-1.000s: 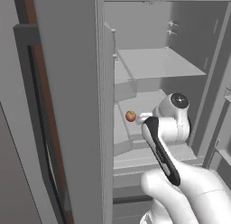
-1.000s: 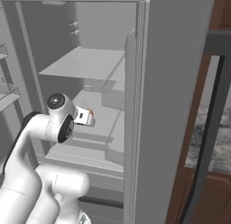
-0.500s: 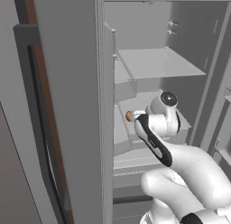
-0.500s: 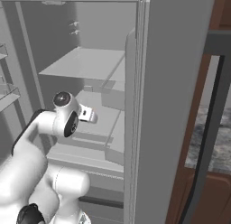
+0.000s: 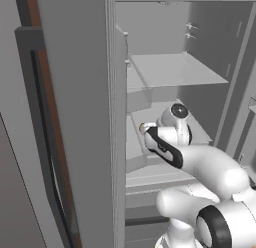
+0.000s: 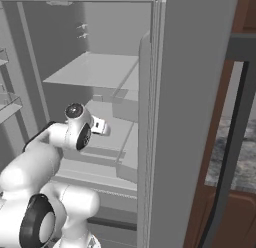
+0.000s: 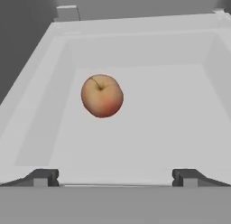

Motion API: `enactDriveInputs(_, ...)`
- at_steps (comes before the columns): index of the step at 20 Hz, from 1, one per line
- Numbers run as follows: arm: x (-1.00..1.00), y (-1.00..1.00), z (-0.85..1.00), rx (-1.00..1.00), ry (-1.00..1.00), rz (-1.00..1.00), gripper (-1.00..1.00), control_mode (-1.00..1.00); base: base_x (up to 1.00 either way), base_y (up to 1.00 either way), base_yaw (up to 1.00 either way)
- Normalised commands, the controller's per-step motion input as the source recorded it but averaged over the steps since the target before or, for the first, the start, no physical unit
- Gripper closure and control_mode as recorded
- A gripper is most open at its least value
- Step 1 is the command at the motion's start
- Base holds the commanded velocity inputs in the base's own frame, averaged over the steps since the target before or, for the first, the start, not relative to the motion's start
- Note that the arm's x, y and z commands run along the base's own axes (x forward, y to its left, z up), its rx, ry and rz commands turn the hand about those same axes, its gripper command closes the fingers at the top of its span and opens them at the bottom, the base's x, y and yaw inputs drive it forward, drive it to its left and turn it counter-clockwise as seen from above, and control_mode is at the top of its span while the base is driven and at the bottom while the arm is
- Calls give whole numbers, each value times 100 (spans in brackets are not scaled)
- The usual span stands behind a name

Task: Retrieve the apple and peach from the fridge and place them into the bowl on the dining table.

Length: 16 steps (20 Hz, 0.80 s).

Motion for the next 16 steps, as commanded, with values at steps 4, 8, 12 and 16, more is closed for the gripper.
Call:
enactDriveInputs(4, 26, 6, 0, 0, 4, 0, -100, -100, 0, 0, 0)
enactDriveInputs(8, 30, 5, -4, 0, 5, 0, -100, -100, 0, 0, 0)
enactDriveInputs(12, 32, 3, -11, 0, 7, 0, -100, -100, 0, 0, 0)
enactDriveInputs(16, 30, 1, -16, 0, 5, 0, -100, -100, 0, 0, 0)
